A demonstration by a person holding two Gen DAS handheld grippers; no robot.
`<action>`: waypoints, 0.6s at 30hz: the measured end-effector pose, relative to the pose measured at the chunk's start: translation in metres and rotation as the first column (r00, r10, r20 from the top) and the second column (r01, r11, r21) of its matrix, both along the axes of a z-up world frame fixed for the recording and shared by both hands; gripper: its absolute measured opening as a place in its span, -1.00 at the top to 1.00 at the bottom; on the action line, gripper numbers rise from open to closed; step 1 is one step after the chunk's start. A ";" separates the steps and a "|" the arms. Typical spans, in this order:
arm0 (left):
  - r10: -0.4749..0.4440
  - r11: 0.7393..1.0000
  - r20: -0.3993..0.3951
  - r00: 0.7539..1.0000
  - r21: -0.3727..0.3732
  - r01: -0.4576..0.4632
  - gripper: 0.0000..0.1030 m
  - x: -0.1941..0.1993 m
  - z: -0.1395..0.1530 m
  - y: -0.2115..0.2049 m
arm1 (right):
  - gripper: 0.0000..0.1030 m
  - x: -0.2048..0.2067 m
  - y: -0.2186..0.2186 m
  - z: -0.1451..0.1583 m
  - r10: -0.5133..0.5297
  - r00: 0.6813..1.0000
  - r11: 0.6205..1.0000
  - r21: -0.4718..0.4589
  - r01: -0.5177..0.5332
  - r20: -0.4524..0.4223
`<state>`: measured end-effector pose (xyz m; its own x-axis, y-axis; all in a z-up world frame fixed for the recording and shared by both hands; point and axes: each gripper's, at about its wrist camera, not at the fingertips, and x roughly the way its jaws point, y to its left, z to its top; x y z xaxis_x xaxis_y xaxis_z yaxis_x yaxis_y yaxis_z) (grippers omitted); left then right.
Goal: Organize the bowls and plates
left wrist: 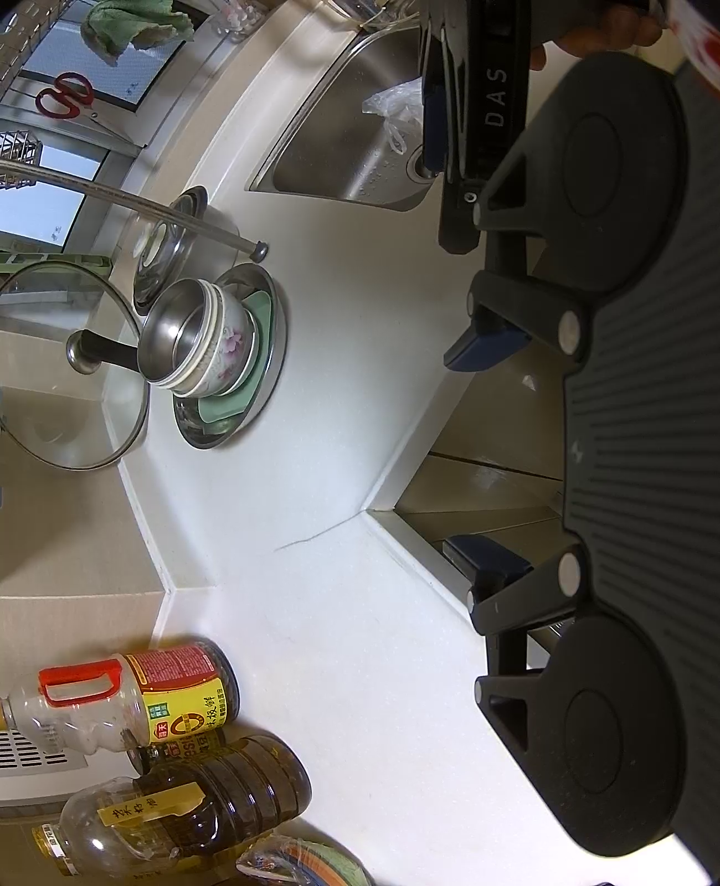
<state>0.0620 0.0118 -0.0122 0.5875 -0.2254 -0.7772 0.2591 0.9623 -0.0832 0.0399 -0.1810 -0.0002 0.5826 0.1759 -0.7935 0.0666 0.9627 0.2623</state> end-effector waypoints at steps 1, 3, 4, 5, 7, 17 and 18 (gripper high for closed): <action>-0.001 1.000 0.000 1.000 0.000 0.001 -0.23 0.000 0.000 0.000 | -0.51 0.000 0.000 0.000 0.000 1.000 1.000 0.000 0.000 0.000; -0.001 1.000 0.000 1.000 0.000 0.001 -0.23 0.000 0.000 0.000 | -0.51 0.000 0.000 0.000 0.000 1.000 1.000 0.000 0.000 0.000; -0.002 1.000 0.000 1.000 -0.001 0.002 -0.23 0.000 -0.001 0.001 | -0.51 0.000 0.000 0.000 0.001 1.000 1.000 0.000 -0.001 0.000; -0.002 1.000 0.000 1.000 -0.002 0.002 -0.23 -0.001 -0.001 0.001 | -0.51 0.000 0.000 0.000 0.001 1.000 1.000 0.000 -0.001 0.000; -0.002 1.000 0.000 1.000 -0.002 0.002 -0.23 -0.001 -0.001 0.001 | -0.51 0.000 0.000 0.000 0.001 1.000 1.000 0.001 -0.001 -0.002; -0.004 1.000 0.002 1.000 -0.003 0.004 -0.23 -0.002 -0.001 0.002 | -0.51 -0.001 0.002 0.000 -0.002 1.000 1.000 -0.001 0.002 0.000; -0.006 1.000 0.003 1.000 -0.003 0.006 -0.23 -0.002 -0.002 0.003 | -0.51 -0.001 0.003 -0.001 -0.002 1.000 1.000 -0.001 0.002 0.000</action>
<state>0.0599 0.0144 -0.0138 0.5881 -0.2314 -0.7749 0.2648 0.9605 -0.0859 0.0387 -0.1785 -0.0008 0.5833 0.1736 -0.7935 0.0688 0.9628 0.2612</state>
